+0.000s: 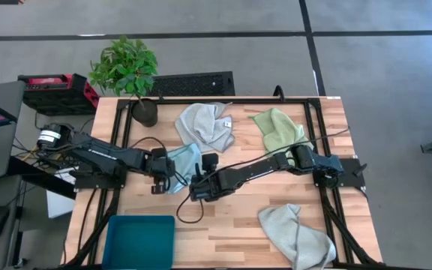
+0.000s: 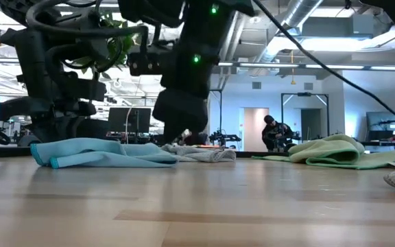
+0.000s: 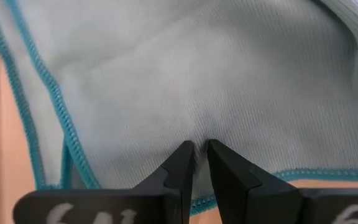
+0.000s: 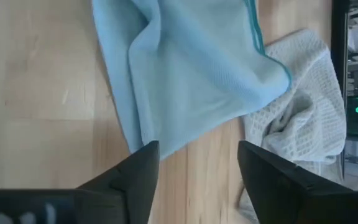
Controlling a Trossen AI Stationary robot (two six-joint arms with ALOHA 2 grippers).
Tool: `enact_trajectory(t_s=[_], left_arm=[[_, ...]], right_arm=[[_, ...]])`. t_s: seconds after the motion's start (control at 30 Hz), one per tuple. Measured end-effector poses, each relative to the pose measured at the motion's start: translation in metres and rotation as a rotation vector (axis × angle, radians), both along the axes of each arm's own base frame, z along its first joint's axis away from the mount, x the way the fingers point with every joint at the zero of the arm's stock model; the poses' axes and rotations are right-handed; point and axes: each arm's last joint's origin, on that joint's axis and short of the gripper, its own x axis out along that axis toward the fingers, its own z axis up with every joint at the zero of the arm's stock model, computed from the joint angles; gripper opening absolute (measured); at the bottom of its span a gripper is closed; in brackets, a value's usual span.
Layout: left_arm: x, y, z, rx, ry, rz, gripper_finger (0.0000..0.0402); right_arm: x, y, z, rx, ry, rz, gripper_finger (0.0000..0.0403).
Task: Fold microfiber towels
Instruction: Fold the blue microfiber cloth, then put the blue microfiber cloth into the blue bin
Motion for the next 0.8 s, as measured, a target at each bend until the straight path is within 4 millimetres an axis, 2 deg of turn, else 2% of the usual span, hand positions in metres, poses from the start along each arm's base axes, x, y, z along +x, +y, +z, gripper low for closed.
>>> enact_trajectory(t_s=[0.2, 0.4, 0.53, 0.73, 0.8], left_arm=[[0.001, 0.000, 0.007, 0.015, 0.045, 0.000, 0.0044], [0.009, 0.000, 0.033, 0.023, 0.098, -0.002, 0.0044], [0.017, -0.003, 0.048, 0.017, 0.074, -0.005, 0.0044], [0.023, -0.024, 0.061, -0.002, 0.027, -0.102, 0.0034], [0.025, -0.032, 0.066, -0.003, 0.005, -0.135, 0.0026]], right_arm=[[0.000, 0.000, 0.013, 0.002, 0.015, -0.017, 0.0249], [-0.001, 0.000, 0.019, 0.003, 0.029, -0.018, 0.0249], [-0.003, 0.000, 0.019, -0.002, 0.051, -0.019, 0.0249], [-0.018, -0.004, 0.017, -0.039, 0.208, -0.036, 0.0249], [-0.025, -0.005, 0.022, -0.038, 0.235, -0.071, 0.0249]])
